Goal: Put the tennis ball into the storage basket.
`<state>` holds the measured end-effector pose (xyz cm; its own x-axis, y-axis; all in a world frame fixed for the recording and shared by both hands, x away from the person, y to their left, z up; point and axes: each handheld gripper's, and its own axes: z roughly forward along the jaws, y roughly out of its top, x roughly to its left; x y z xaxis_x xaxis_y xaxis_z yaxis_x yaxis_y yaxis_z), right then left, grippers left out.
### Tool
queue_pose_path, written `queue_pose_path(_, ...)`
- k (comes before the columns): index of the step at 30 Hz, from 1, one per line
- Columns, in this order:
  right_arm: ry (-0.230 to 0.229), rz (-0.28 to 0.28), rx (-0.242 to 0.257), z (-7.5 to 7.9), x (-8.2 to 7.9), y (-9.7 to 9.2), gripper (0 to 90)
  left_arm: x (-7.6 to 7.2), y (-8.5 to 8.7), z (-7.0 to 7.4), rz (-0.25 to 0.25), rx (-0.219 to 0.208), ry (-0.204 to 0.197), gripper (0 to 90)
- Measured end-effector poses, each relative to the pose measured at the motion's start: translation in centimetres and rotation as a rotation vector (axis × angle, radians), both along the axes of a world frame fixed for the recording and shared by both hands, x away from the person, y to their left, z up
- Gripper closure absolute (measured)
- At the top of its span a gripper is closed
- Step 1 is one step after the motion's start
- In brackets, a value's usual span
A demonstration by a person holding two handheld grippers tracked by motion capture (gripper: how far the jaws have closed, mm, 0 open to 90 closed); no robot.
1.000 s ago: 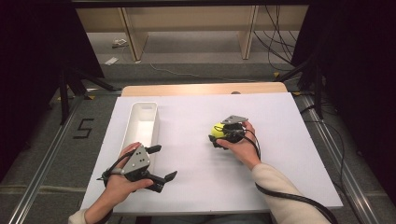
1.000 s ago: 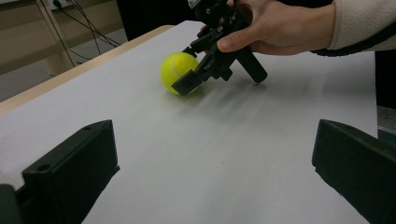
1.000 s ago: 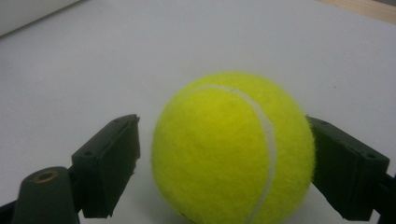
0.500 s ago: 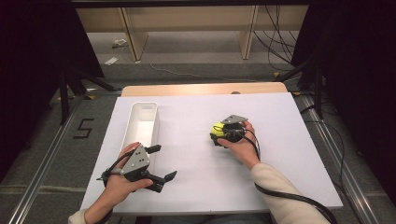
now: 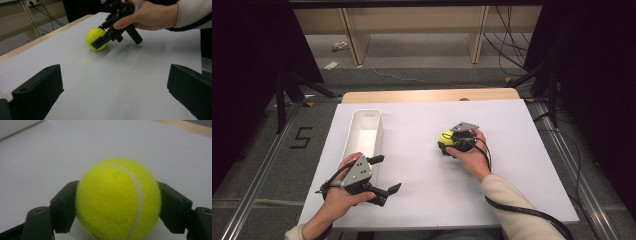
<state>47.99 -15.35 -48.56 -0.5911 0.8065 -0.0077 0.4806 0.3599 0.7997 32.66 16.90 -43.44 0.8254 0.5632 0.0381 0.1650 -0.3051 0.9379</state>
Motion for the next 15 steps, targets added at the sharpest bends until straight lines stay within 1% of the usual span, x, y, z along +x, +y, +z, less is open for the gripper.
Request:
queue_pose_path(12, -0.02, 0.0, 0.024, 0.76, -0.2, 0.07, 26.2, -0.02, 0.02, 0.02, 0.0, -0.001, -0.001, 0.0)
queue_pose_path(15, -0.018, -0.001, 0.028, 0.84, -0.23, 0.06, 26.2, -0.01, 0.02, 0.01, -0.001, -0.001, -0.001, 0.0)
